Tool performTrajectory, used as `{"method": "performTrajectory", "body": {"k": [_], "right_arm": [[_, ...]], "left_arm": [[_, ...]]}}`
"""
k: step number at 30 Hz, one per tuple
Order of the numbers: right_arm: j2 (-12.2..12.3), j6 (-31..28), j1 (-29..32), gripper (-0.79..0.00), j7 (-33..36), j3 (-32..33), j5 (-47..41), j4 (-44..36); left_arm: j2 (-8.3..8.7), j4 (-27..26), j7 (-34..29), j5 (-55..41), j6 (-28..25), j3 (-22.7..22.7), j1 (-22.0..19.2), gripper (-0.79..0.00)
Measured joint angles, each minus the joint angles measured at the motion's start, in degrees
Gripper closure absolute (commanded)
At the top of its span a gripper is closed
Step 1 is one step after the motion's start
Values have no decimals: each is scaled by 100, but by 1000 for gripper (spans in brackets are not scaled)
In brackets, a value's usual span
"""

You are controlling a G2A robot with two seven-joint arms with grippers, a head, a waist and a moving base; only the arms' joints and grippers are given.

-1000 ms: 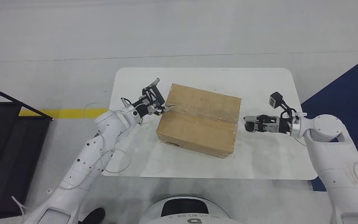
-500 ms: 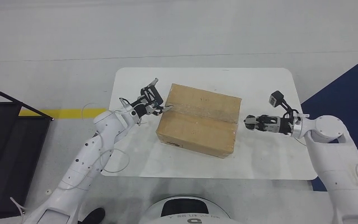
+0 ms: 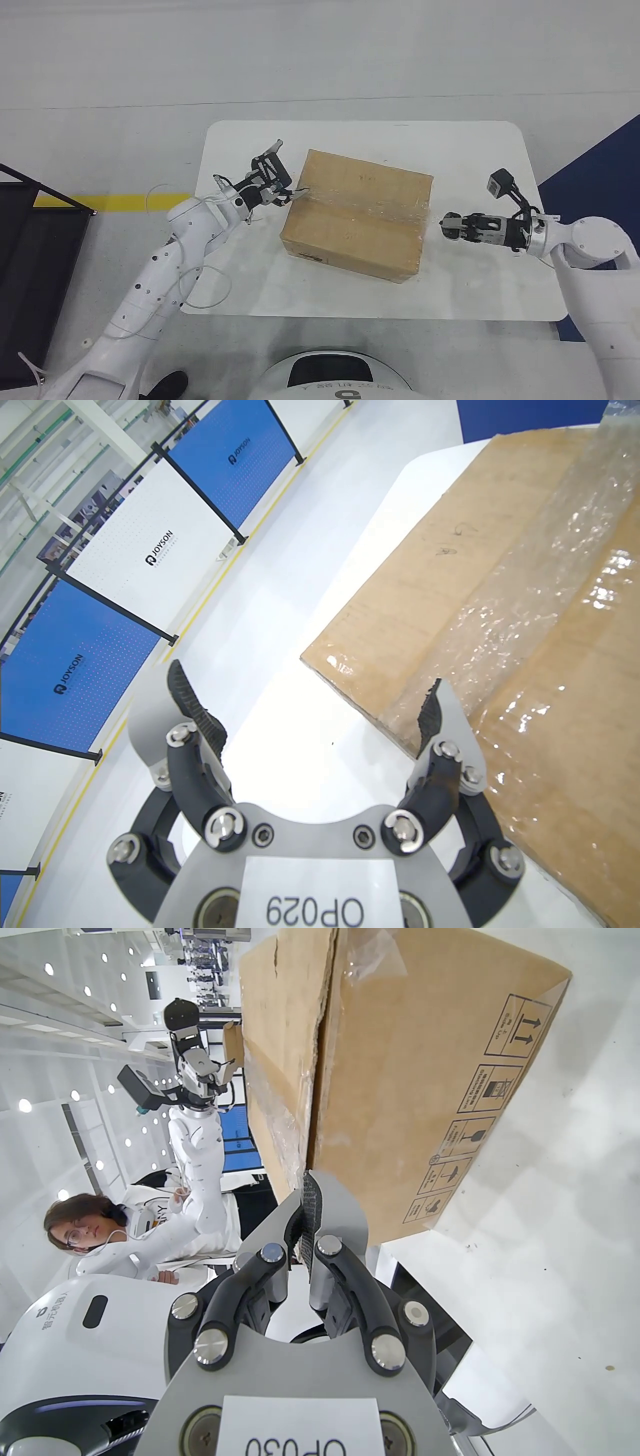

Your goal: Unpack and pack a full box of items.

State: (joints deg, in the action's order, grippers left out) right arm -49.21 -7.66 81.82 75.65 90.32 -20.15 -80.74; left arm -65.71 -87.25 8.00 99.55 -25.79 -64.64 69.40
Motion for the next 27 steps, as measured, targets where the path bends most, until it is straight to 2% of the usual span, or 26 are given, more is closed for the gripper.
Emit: {"method": "performTrajectory", "body": {"k": [16,27], "right_arm": [[2,20,-317,0,-93,-291,216,305],[30,-22,-321,0,-94,-307,264,346]], "left_arm": [[-4,-1,-55,37,30,31,22,-785],[-73,218,-149,81,20,288,-227,-785]]}}
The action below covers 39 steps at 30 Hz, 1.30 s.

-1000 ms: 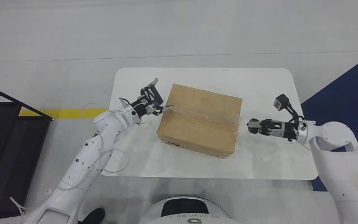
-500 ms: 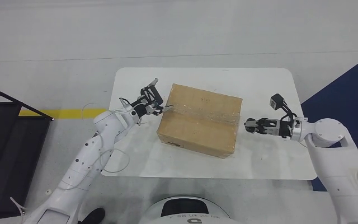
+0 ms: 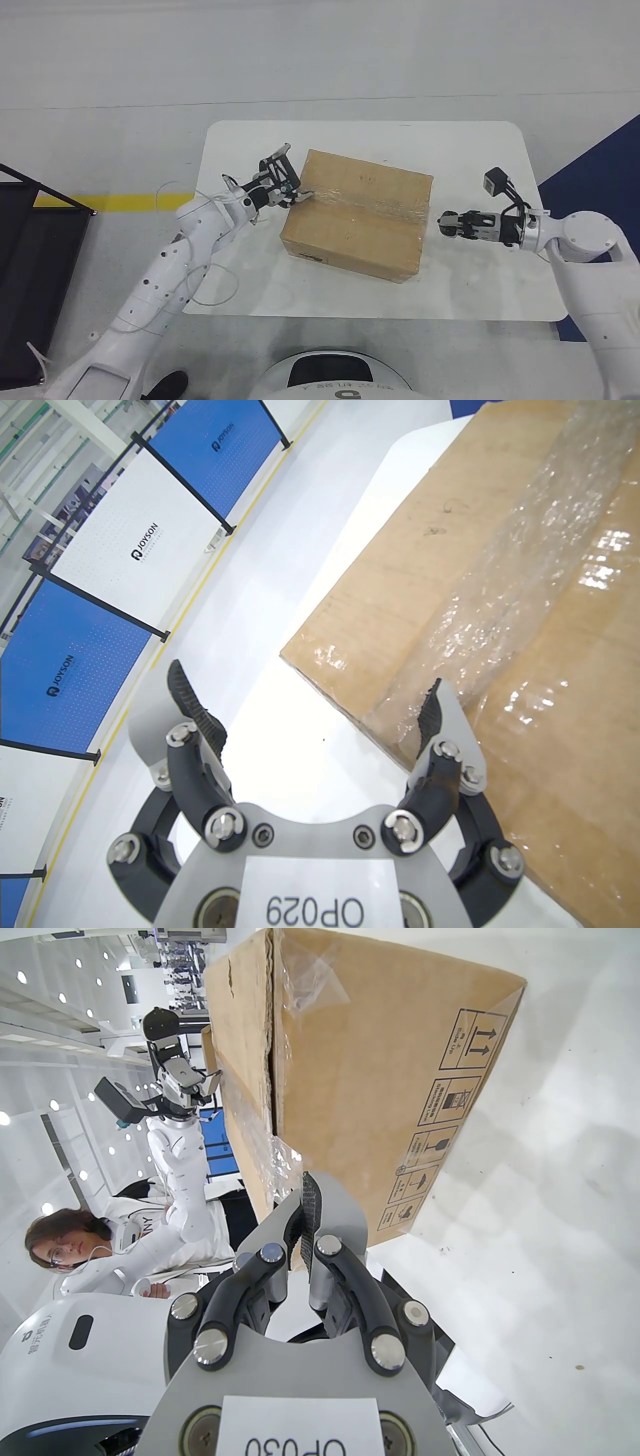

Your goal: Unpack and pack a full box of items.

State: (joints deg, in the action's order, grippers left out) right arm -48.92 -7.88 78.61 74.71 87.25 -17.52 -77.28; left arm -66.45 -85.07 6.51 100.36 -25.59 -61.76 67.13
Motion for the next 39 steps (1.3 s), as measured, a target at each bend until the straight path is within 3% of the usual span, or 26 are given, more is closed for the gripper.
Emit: {"method": "performTrajectory", "body": {"k": [15,16,17,18,19,20,30,38,39], "right_arm": [[52,-86,79,0,-19,122,-34,4],[55,-81,84,-31,-23,126,-33,-5],[58,-69,87,-228,-24,126,-29,-17],[60,-58,87,-345,-25,124,-22,-24],[62,-44,86,-523,-25,119,-14,-29],[65,-23,83,-785,-30,115,-2,-33],[157,8,154,-785,14,816,-637,228],[160,-31,251,-770,-25,954,-841,142],[160,-80,290,-234,56,1027,-1038,35]], "left_arm": [[-64,273,-67,-77,-16,142,-224,-785],[-67,284,-68,-74,-17,152,-231,-785],[-71,299,-77,-63,-30,170,-241,-785],[-74,312,-84,-54,-40,184,-250,-785],[-77,325,-87,-50,-47,196,-257,-785],[-81,342,-88,-45,-54,211,-266,-785],[-99,366,-104,27,-33,277,-305,-785],[-99,366,-103,26,-34,276,-305,-785],[-99,366,-103,26,-34,276,-305,-785]]}}
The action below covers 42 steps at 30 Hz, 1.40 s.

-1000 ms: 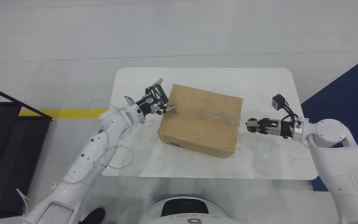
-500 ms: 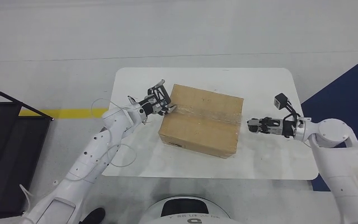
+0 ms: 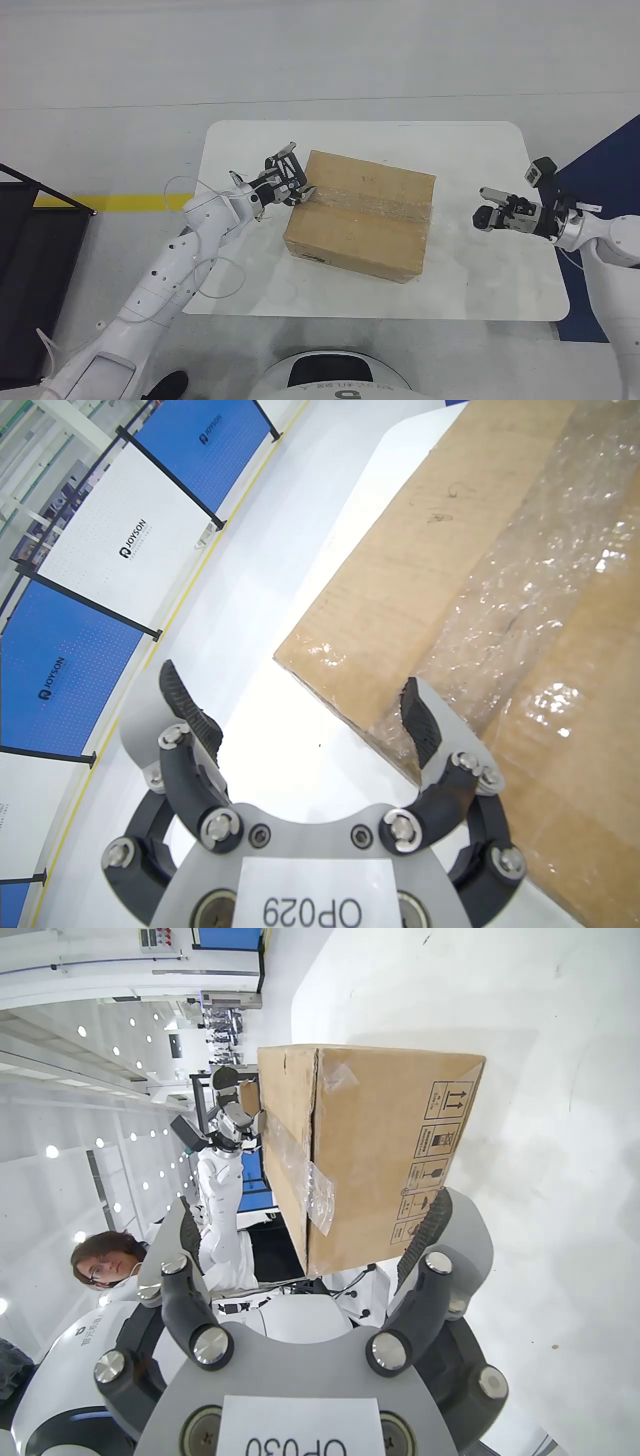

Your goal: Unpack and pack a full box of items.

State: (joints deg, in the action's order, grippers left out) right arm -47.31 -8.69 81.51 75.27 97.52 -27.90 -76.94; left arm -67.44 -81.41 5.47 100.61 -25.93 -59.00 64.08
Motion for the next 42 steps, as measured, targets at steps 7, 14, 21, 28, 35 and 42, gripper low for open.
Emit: {"method": "performTrajectory", "body": {"k": [7,14,21,28,35,42], "right_arm": [[15,430,297,0,252,52,-348,-2012],[-82,2093,-268,0,-1143,-1568,1450,-3347],[-341,2740,-1136,0,-2070,-3059,1763,-2876],[-617,3162,-1693,0,-3345,-3793,1649,-2326],[-750,3436,-1886,0,-3648,-4278,2025,-2052],[-719,3908,-1917,0,-3399,-4125,2145,-1999]], "left_arm": [[0,0,0,0,0,0,0,-785],[0,0,0,0,0,0,0,-785],[0,0,0,0,0,0,0,-785],[0,0,0,0,0,0,0,-785],[0,0,0,0,0,0,0,-785],[0,0,0,0,0,0,0,-785]]}}
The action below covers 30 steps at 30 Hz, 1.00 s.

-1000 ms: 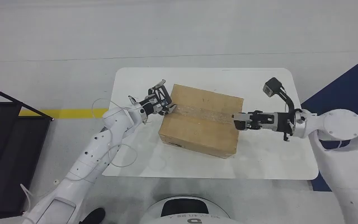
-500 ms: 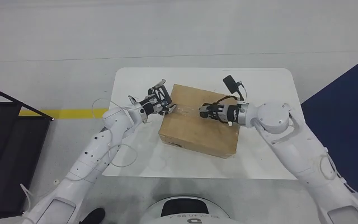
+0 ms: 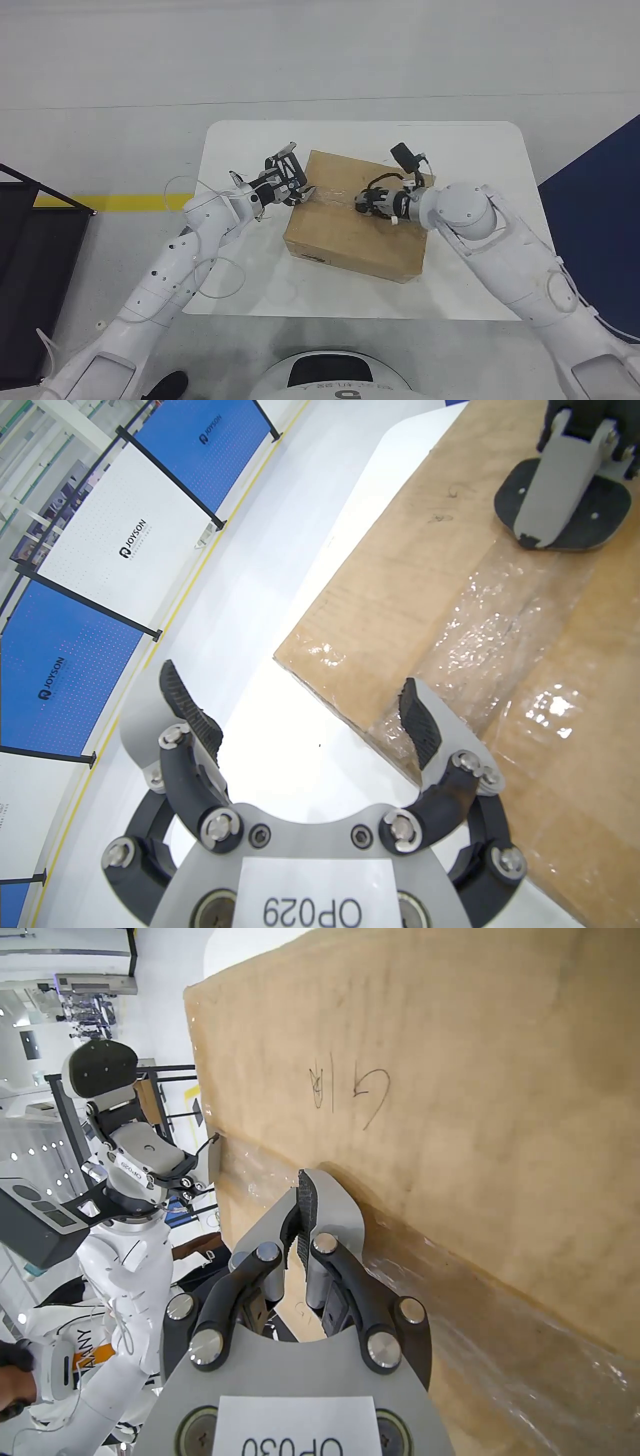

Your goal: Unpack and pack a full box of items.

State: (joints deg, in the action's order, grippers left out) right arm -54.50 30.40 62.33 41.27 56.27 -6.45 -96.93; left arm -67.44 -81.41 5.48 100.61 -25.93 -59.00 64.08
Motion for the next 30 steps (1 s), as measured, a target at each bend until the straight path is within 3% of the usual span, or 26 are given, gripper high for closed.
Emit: {"method": "performTrajectory", "body": {"k": [9,19,26,30], "right_arm": [[175,190,390,0,257,742,1,84],[377,-10,847,0,669,1512,181,154],[519,-333,1417,0,861,2373,-43,-231],[545,-420,1708,0,890,2509,-45,-523]], "left_arm": [[0,0,0,0,0,0,0,-785],[0,0,0,0,0,0,0,-785],[0,0,0,0,0,0,0,-785],[0,0,0,0,0,0,0,-785]]}}
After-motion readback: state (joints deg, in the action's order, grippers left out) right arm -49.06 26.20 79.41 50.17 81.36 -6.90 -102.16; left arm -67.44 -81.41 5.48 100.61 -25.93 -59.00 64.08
